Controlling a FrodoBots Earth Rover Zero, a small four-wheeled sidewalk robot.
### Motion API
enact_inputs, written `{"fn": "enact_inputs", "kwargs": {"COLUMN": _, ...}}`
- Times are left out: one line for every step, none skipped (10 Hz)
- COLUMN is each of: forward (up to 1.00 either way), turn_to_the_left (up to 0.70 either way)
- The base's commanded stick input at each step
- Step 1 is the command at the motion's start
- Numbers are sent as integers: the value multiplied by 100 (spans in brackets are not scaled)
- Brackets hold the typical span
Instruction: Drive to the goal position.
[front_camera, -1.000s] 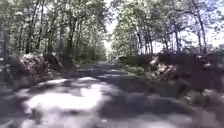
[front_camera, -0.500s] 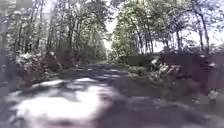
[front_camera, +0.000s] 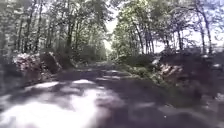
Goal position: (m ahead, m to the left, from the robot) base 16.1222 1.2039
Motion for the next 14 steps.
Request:
{"fn": "enact_inputs", "kwargs": {"forward": 45, "turn_to_the_left": 27}}
{"fn": "enact_inputs", "kwargs": {"forward": 45, "turn_to_the_left": 19}}
{"fn": "enact_inputs", "kwargs": {"forward": 45, "turn_to_the_left": 3}}
{"fn": "enact_inputs", "kwargs": {"forward": 45, "turn_to_the_left": 0}}
{"fn": "enact_inputs", "kwargs": {"forward": 45, "turn_to_the_left": 0}}
{"fn": "enact_inputs", "kwargs": {"forward": 45, "turn_to_the_left": 0}}
{"fn": "enact_inputs", "kwargs": {"forward": 45, "turn_to_the_left": 0}}
{"fn": "enact_inputs", "kwargs": {"forward": 45, "turn_to_the_left": 0}}
{"fn": "enact_inputs", "kwargs": {"forward": 45, "turn_to_the_left": 0}}
{"fn": "enact_inputs", "kwargs": {"forward": 45, "turn_to_the_left": 0}}
{"fn": "enact_inputs", "kwargs": {"forward": 45, "turn_to_the_left": 0}}
{"fn": "enact_inputs", "kwargs": {"forward": 45, "turn_to_the_left": 0}}
{"fn": "enact_inputs", "kwargs": {"forward": 45, "turn_to_the_left": 0}}
{"fn": "enact_inputs", "kwargs": {"forward": 45, "turn_to_the_left": 0}}
